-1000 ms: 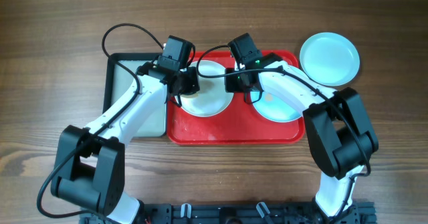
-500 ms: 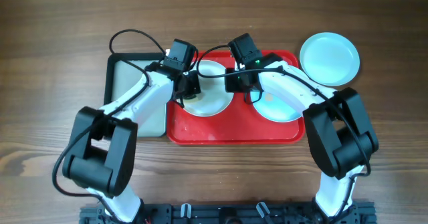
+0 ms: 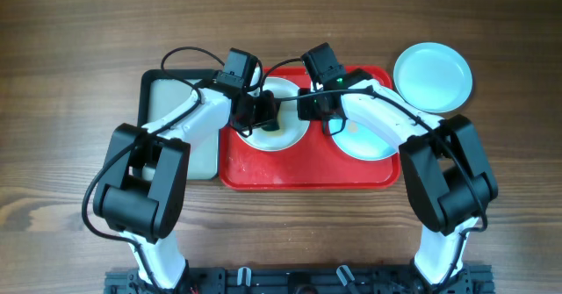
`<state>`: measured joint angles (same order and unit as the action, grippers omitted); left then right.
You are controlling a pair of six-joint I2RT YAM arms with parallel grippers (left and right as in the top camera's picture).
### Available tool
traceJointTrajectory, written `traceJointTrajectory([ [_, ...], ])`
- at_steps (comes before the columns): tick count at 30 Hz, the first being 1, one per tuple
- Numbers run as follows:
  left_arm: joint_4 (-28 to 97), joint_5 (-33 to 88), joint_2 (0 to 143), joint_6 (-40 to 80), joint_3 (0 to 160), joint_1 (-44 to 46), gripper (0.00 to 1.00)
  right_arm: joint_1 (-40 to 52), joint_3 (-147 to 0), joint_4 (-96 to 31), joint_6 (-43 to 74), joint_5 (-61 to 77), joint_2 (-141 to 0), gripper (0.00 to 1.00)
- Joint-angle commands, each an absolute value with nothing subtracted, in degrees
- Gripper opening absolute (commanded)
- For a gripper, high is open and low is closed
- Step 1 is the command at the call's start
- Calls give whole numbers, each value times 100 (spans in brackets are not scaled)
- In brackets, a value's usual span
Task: Clean dirty plates on tray and stack at the side
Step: 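Scrub the white plate with the sponge held in the left gripper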
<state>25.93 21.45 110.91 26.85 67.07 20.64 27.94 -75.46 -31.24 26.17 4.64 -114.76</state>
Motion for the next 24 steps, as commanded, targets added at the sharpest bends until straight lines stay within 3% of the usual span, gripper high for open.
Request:
traceJointTrajectory([
  [1,2663,2611,10685,2571,6969,2088,4,2808,-7581,-3129,2700,421,-11358,4],
  [10,3315,851,9850,2571,6976,2088,4,2808,-7583,-3116,2698,421,-11358,4],
  [24,3063,443,10973,2296,6949,2073,4,2808,-7581,-3116,2696,423,-11358,4],
])
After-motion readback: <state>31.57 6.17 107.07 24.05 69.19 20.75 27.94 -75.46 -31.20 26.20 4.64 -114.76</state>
